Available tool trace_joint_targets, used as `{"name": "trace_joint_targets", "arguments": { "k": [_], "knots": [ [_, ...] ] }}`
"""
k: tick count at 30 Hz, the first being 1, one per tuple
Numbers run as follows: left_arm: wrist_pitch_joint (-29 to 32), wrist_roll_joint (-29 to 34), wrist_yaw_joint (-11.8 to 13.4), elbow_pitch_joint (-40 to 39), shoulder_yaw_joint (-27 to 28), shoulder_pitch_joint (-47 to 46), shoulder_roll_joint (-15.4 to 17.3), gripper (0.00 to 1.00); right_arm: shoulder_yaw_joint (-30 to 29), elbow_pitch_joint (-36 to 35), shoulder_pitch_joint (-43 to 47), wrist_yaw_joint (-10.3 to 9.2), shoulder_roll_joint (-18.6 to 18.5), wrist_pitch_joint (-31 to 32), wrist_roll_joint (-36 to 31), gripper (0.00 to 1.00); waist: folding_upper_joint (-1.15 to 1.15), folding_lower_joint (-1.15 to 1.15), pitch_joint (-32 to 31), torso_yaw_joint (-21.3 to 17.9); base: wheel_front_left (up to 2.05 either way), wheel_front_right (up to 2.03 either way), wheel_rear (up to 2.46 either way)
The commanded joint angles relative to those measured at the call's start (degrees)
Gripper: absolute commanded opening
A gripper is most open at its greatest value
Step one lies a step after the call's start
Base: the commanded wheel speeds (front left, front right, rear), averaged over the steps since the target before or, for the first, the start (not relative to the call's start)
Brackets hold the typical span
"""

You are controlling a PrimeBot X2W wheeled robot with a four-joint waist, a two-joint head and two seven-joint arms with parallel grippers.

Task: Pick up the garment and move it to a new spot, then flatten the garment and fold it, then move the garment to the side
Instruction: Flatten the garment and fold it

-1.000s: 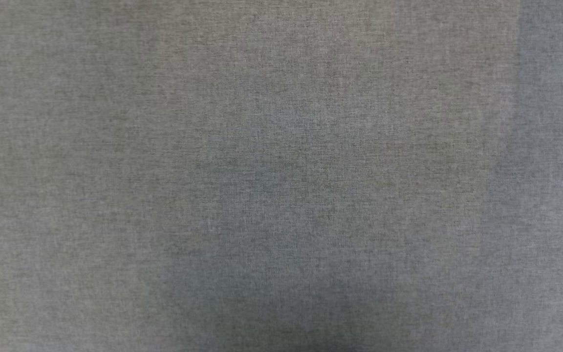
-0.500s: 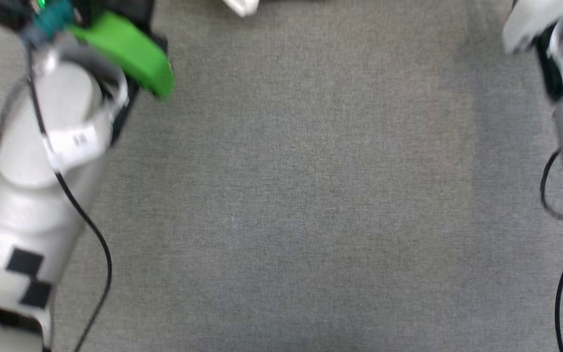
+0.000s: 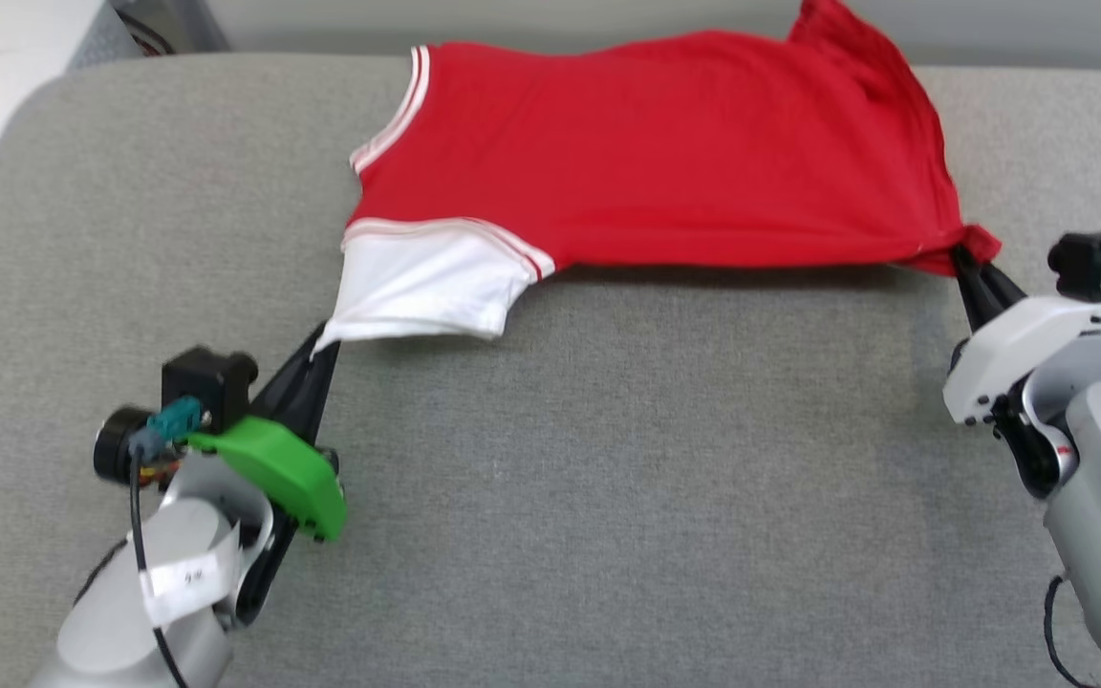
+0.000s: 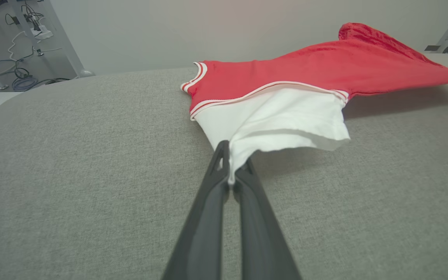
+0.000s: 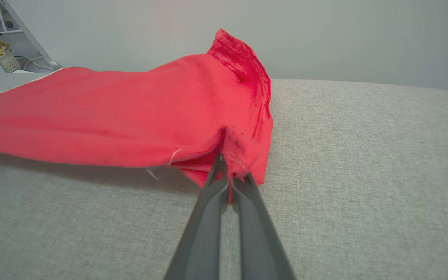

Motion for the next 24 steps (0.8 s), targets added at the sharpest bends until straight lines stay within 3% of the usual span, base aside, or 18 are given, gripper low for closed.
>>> {"name": "trace_joint_targets", "arguments": {
  "k": [1, 18, 23, 24],
  "knots": [
    [0.23, -0.84, 0.59, -1.28, 0.37, 2.22, 1.17, 0.0, -0.06, -1.05, 1.74, -0.09, -0.74, 0.44, 1.84, 0.0, 0.0, 0.01, -5.15, 2.11, 0.0, 0.0, 0.0],
    [8.3, -3.42, 4.11, -17.38, -3.44, 20.97, 7.86, 0.0, -0.77, -13.79, 22.19, -0.09, -5.11, 9.25, 14.26, 0.0, 0.0, 0.01, -14.58, 3.86, 0.0, 0.0, 0.0],
    [10.85, -4.95, 4.37, -21.78, -4.66, 26.45, 10.32, 0.0, -1.12, -20.9, 30.06, -0.09, -6.44, 15.45, 18.4, 0.0, 0.0, 0.01, -16.29, 4.25, 0.0, 0.0, 0.0],
    [12.11, -5.83, 4.94, -24.34, -5.06, 29.47, 11.82, 0.0, -2.33, -25.69, 35.21, -0.09, -7.34, 19.52, 19.66, 0.0, 0.0, 0.01, -17.07, 4.39, 0.0, 0.0, 0.0]
  ]
}}
